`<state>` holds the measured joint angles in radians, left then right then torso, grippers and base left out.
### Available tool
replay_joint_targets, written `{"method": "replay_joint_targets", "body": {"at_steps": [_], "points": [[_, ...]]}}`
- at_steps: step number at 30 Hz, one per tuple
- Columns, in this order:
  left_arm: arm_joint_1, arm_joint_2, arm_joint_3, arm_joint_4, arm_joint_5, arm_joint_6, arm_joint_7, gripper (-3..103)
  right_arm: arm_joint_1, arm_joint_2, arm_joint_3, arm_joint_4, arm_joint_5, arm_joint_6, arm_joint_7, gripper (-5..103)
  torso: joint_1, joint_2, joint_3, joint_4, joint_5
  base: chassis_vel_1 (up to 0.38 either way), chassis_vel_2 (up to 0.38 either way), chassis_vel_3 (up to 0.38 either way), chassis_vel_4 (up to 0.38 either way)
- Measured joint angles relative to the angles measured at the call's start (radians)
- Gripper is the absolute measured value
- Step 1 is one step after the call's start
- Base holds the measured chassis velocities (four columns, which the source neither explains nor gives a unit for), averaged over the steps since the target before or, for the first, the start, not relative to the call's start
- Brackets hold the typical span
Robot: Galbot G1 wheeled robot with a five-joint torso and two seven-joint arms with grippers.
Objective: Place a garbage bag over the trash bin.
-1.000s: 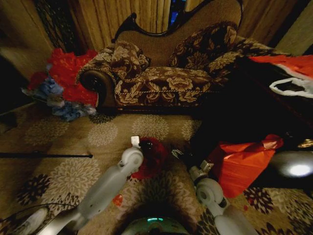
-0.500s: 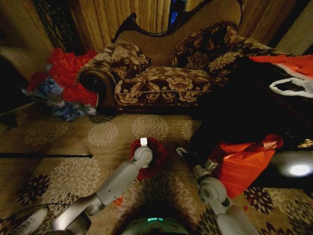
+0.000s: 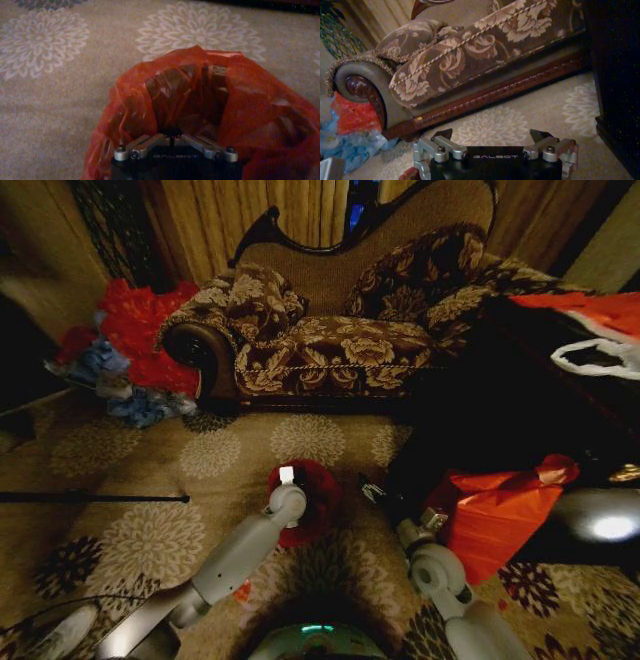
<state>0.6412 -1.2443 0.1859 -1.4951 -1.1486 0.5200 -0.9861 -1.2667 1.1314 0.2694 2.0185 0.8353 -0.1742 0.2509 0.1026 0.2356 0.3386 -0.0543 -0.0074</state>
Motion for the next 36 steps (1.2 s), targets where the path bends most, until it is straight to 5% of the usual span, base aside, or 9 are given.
{"method": "replay_joint_targets", "body": {"at_steps": [11, 36], "points": [[-0.072, -0.087, -0.005, 0.254, 0.08, -0.032, 0.071, 0, 0.009, -0.016, -0.014, -0.015, 0.016, 0.001, 0.007, 100, 0.0, 0.0, 0.0, -0.0002, 0.0001, 0.0, 0.0, 0.0, 0.0], [-0.13, -0.224, 0.024, 0.519, 0.145, -0.044, 0.134, 0, 0.035, -0.056, -0.057, -0.006, 0.038, -0.003, 0.017, 100, 0.0, 0.0, 0.0, -0.0001, 0.0001, 0.0, 0.0, 0.0, 0.0]]}}
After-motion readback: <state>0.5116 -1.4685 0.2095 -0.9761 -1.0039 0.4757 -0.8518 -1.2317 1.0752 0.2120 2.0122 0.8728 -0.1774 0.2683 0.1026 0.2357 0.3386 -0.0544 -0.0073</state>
